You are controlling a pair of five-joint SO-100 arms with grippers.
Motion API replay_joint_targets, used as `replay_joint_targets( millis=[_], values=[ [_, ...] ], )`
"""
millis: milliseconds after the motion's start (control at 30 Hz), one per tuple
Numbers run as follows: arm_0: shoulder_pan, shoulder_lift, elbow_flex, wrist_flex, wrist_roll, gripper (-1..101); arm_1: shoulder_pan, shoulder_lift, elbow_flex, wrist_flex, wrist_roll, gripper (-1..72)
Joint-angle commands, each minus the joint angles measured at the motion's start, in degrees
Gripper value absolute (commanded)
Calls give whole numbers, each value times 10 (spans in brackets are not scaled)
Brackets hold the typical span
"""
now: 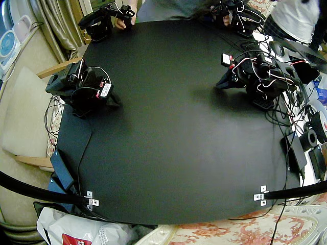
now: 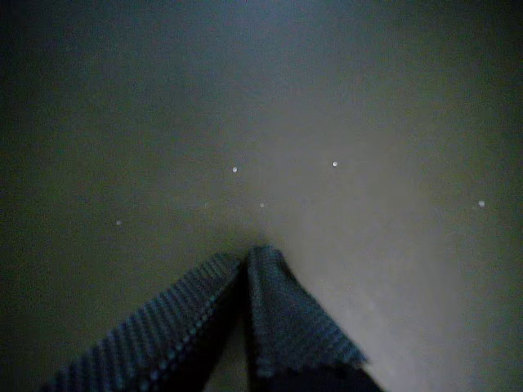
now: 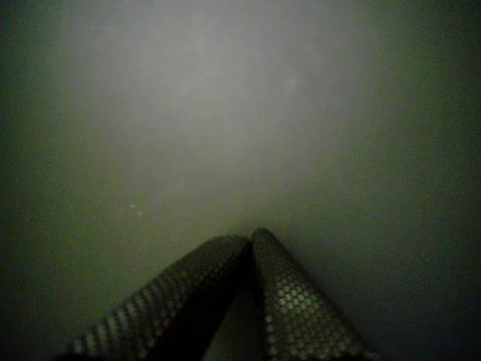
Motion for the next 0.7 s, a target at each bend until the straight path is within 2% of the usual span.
replay_joint_targets(
  millis=[0,100,167,233,267,333,367,600,667],
  values=[
    [5,9,-2,-5,-6,0,-17,5,-6,4,-11,-3],
    [5,9,-2,-5,-6,0,-49,6,-6,3,-49,-3],
    [5,9,-2,-5,-4,0,-83,6,-6,2,-97,-3],
    [5,9,-2,-5,-4,0,-81,6,-6,-4,-137,-3],
    [5,9,-2,-5,-4,0,-66,6,-6,-23,-95,-3],
    [12,9,-2,-5,4,0,-74,6,-6,-40,-128,-3],
    [13,9,-2,-6,6,0,-53,6,-6,-64,-100,-3],
    [3,9,-2,-6,-4,0,-43,6,-6,-69,-94,-3],
    [3,9,-2,-6,-4,0,-44,6,-6,-65,-89,50]
  ],
)
